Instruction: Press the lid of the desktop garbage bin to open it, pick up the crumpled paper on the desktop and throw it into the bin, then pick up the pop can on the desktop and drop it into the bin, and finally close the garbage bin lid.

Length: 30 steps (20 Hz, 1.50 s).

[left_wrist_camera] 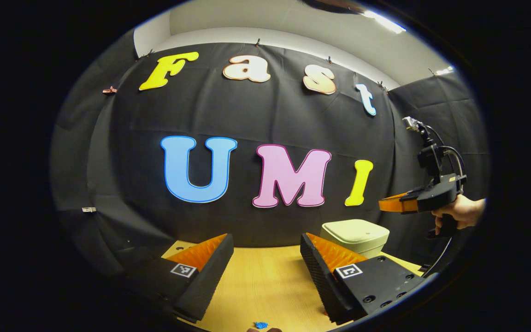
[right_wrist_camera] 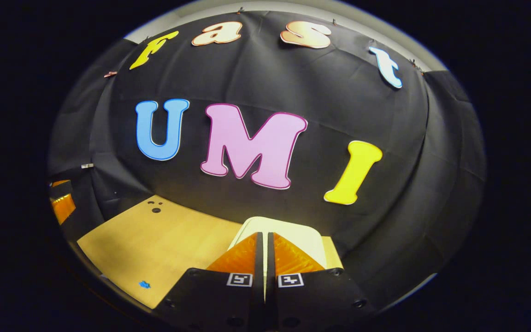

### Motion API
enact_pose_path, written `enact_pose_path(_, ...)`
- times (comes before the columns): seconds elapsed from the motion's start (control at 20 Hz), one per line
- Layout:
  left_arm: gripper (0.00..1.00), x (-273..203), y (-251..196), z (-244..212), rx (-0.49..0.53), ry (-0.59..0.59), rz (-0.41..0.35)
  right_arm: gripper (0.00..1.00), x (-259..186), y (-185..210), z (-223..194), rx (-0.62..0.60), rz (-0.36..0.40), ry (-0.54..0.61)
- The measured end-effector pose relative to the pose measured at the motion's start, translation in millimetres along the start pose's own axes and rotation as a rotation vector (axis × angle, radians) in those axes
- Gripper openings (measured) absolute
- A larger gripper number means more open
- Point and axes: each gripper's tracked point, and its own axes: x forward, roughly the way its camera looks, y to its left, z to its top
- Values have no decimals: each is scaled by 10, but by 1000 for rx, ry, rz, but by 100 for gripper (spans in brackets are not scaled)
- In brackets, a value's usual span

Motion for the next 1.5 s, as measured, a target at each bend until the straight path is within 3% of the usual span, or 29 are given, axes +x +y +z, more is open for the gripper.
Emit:
enact_pose_path(0.1,94,13,14,-11,6,2,3,5,129,-178,-114,-4,-48,59)
enact_pose_path(0.4,94,19,24,-30,10,7,8,5,435,-261,-557,50,-9,209)
enact_pose_path(0.9,94,28,45,-41,18,12,16,5,784,-234,-839,82,11,290)
enact_pose_path(1.5,94,83,26,-90,16,28,12,6,791,-225,-1020,155,43,333)
